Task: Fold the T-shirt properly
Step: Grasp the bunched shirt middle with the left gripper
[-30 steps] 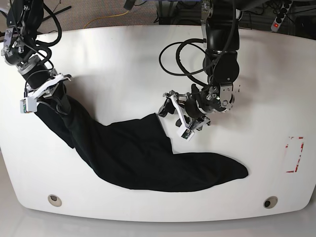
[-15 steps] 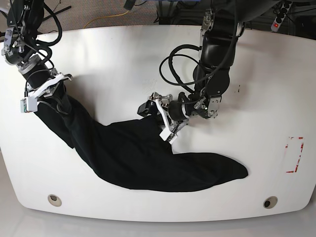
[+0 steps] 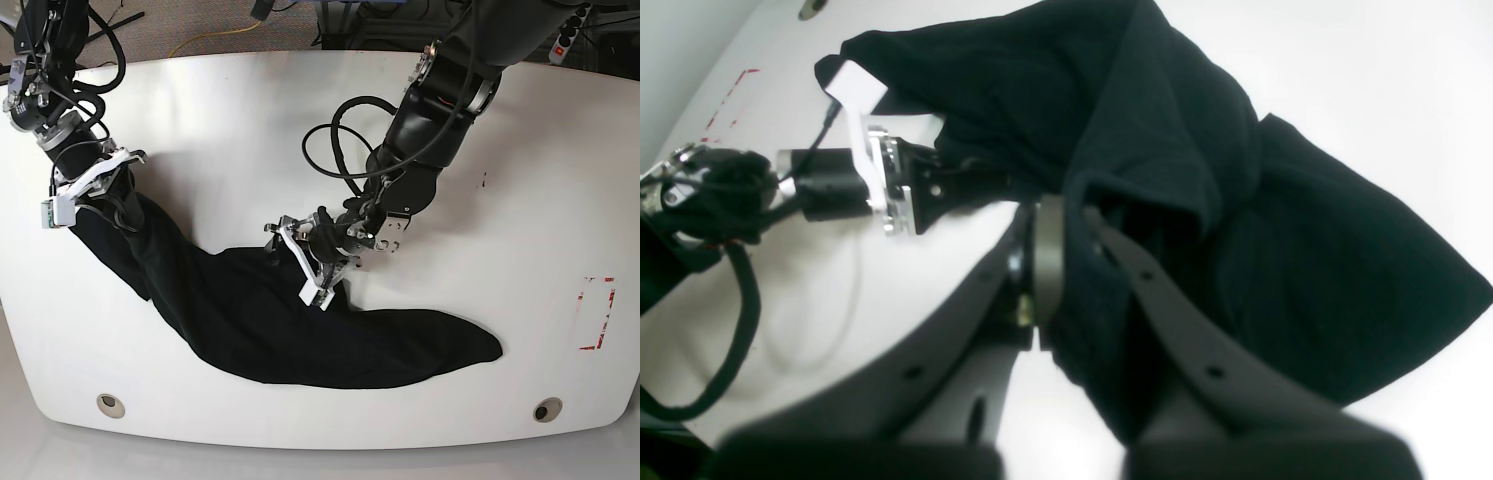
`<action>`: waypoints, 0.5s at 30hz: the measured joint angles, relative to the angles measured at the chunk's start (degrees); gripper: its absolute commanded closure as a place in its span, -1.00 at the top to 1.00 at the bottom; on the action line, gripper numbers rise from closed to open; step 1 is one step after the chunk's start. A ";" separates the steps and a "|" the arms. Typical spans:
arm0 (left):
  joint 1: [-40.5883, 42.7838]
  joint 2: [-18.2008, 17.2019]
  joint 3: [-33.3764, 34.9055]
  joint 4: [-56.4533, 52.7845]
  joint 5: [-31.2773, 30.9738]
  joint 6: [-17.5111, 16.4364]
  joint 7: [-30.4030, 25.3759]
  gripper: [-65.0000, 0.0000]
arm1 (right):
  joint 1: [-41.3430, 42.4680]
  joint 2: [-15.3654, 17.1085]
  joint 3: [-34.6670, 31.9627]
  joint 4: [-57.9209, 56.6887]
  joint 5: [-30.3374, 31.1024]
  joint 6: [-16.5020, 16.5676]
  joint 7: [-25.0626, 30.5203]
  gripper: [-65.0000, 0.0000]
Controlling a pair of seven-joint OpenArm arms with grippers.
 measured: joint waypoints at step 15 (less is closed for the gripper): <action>5.49 -5.29 9.86 13.09 0.90 0.59 2.95 -0.88 | 0.02 0.02 0.00 -0.02 0.00 0.00 0.04 -1.00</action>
